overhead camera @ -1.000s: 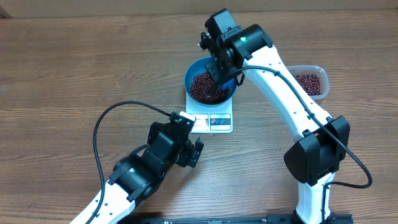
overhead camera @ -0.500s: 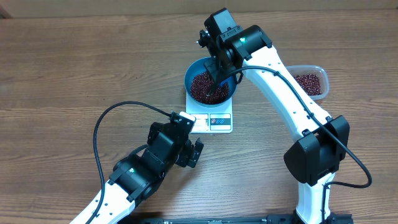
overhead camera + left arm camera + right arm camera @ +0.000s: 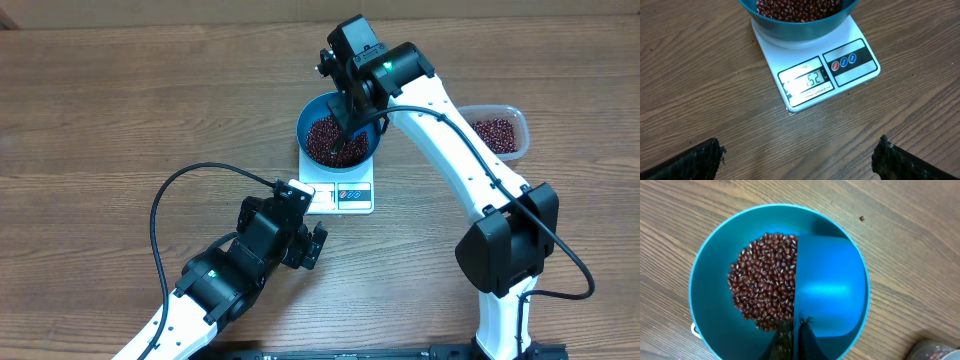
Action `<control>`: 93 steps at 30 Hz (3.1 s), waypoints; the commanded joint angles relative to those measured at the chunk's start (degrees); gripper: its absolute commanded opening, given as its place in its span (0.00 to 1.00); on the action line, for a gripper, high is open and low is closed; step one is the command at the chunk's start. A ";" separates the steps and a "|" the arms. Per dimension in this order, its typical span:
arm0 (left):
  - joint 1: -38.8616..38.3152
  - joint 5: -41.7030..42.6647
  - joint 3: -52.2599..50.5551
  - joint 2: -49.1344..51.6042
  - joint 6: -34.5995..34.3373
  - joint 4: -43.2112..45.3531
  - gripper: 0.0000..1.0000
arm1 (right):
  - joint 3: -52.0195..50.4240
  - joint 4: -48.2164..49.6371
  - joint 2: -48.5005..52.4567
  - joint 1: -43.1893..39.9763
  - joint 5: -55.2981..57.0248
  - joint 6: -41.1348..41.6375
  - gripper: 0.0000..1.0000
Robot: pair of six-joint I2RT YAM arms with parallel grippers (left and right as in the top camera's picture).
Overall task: Scoop item into bowl and weigh 150g on scale
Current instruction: 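Tilt the scoop slightly over the bowl to trickle beans in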
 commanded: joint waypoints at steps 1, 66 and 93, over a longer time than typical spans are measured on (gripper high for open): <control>-0.37 -0.96 -0.39 0.28 -1.01 0.02 0.99 | -1.38 0.37 0.39 0.33 1.03 0.20 0.04; -0.37 -0.96 -0.39 0.28 -1.01 0.02 1.00 | 4.26 -5.33 0.79 -4.98 -16.55 -0.04 0.04; -0.35 -0.96 -0.37 0.28 -1.01 0.02 0.99 | 8.44 -7.65 -1.70 -5.42 -12.96 -0.02 0.04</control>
